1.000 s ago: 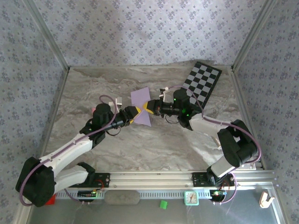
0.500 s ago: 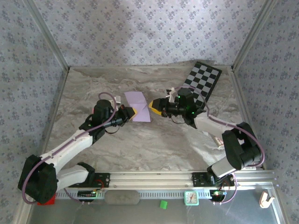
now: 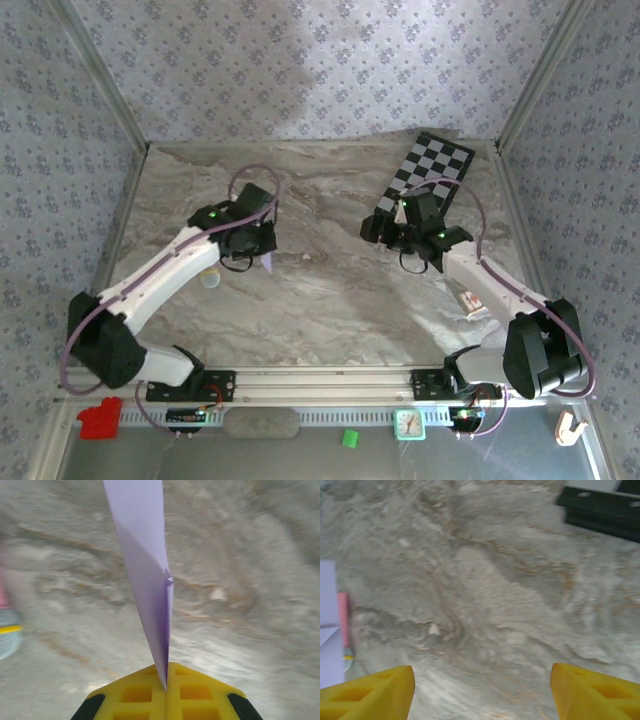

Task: Fold a paper plane with a square sheet of paper (pick it up from the middle)
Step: Turn over the paper at the center of the table.

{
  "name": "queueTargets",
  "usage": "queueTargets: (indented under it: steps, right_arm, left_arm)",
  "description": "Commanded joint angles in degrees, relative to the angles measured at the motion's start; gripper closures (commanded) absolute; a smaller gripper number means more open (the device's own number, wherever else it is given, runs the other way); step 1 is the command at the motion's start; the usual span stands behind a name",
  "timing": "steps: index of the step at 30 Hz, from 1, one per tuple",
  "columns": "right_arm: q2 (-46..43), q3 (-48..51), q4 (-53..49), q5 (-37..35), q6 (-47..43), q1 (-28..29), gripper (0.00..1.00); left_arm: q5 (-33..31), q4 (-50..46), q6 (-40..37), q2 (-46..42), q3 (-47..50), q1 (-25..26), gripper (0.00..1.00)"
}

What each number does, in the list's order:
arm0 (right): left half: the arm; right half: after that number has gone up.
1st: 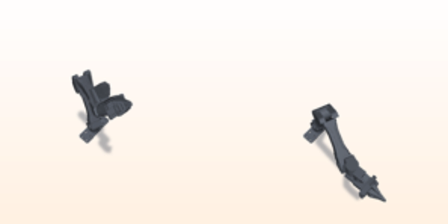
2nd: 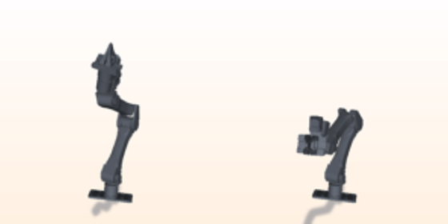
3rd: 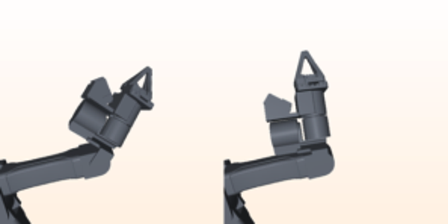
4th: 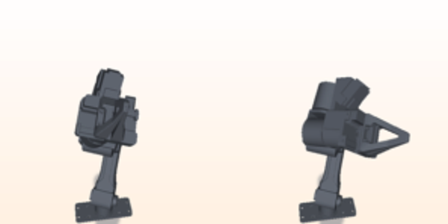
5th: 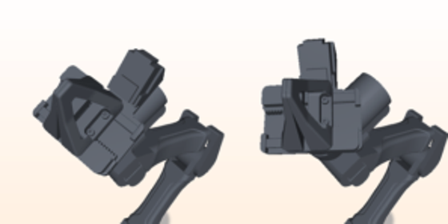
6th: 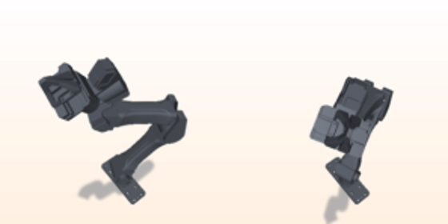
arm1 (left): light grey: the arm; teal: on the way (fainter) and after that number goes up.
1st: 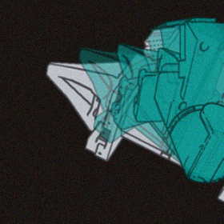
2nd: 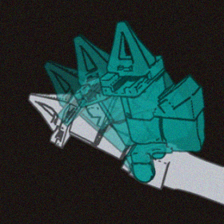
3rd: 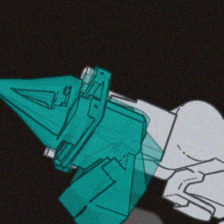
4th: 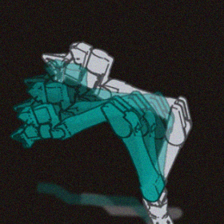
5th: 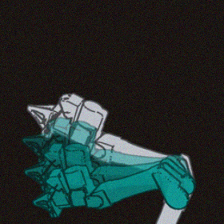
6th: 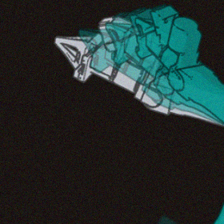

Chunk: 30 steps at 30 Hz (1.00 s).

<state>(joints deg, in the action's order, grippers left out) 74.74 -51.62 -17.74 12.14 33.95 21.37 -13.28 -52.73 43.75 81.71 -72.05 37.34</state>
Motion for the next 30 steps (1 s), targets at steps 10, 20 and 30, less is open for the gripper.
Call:
queueTargets:
  steps: [10,20,30]
  right_arm:
    - [-4.33,2.28,-5.41,-5.68,-1.36,-4.82,0.27]
    - [-12.08,5.89,-6.52,-5.14,-0.71,-6.69,0.26]
    - [-13.94,7.48,-6.77,0.18,-0.07,-7.14,0.27]
  left_arm:
    - [-27.3,-31.9,7.26,28.65,-18.85,10.72,0.95]
    - [-13.06,-16.35,1.29,36.73,-20.94,11.67,0.83]
    - [-1.0,-2.76,0.66,28.85,-14.74,10.11,0.67]
